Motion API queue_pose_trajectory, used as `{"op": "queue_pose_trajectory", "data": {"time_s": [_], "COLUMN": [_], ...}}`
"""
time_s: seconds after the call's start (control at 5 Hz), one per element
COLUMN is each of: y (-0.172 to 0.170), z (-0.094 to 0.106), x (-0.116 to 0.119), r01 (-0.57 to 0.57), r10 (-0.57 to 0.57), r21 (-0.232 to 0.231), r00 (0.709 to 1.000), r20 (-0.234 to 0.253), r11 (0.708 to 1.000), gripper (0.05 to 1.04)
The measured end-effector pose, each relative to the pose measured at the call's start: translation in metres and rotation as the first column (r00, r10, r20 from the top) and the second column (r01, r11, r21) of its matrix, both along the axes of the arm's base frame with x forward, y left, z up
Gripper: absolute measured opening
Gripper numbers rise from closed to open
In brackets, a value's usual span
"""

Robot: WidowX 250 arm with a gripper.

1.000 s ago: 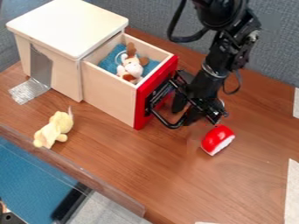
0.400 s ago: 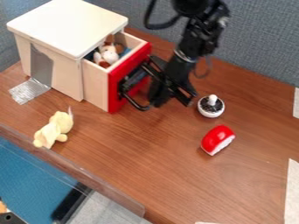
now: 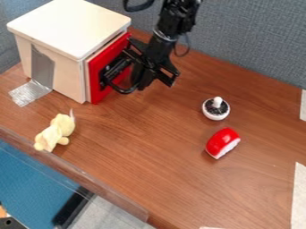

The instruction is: Close the drawer

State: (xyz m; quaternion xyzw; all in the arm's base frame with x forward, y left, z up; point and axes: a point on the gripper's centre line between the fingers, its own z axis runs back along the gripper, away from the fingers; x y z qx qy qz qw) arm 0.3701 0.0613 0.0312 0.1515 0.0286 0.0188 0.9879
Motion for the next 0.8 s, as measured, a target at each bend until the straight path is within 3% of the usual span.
{"op": "queue_pose_trajectory", "data": {"time_s": [0.2, 0.4, 0.6, 0.8], "y": [0.007, 0.008, -0.007, -0.018], "z": [0.000, -0.001, 0.016, 0.062], "x": [-0.002, -0.005, -0.004, 0.000], "r01": [-0.013, -0.011, 0.026, 0.081], "r10": [0.013, 0.009, -0.026, -0.057], "r21": [-0.012, -0.057, -0.158, -0.207], "r00": [1.000, 1.000, 1.000, 0.991], "r20": [-0.008, -0.026, 0.002, 0.119], "r11": [1.000, 0.998, 0.987, 0.975], "gripper": [0.142, 0.351, 0.652, 0.939]}}
